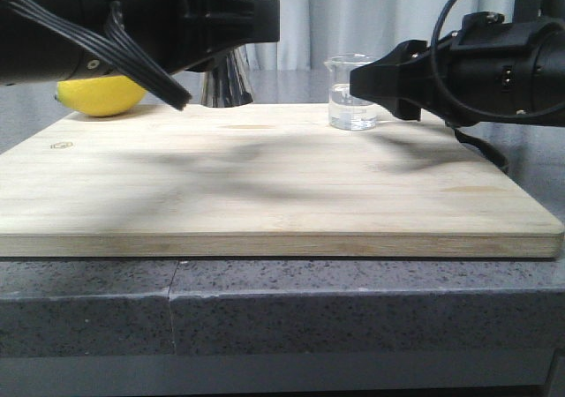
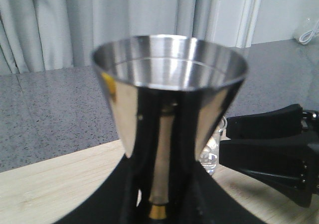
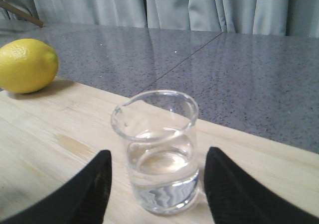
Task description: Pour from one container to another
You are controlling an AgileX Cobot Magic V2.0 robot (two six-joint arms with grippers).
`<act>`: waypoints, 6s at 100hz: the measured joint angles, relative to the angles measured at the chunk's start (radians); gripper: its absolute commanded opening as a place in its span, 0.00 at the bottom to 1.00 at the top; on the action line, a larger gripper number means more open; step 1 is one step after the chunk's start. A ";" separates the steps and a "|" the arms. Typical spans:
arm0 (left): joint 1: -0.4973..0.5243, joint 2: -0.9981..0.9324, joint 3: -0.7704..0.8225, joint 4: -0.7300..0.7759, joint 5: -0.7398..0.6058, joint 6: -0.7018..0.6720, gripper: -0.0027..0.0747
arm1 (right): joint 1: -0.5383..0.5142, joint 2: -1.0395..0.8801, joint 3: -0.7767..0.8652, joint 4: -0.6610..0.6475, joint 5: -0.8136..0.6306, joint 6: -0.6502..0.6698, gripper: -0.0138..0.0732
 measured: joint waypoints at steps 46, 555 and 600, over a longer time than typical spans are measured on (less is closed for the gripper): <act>0.000 0.000 0.000 0.004 0.002 -0.002 0.01 | 0.000 0.075 -0.089 -0.023 0.004 0.000 0.74; -0.003 0.000 0.000 0.385 0.094 -0.282 0.01 | 0.020 -0.259 -0.375 -0.824 0.192 -0.255 0.43; -0.003 0.000 0.000 0.386 0.094 -0.282 0.01 | 0.020 -0.259 -0.375 -0.871 0.200 -0.255 0.43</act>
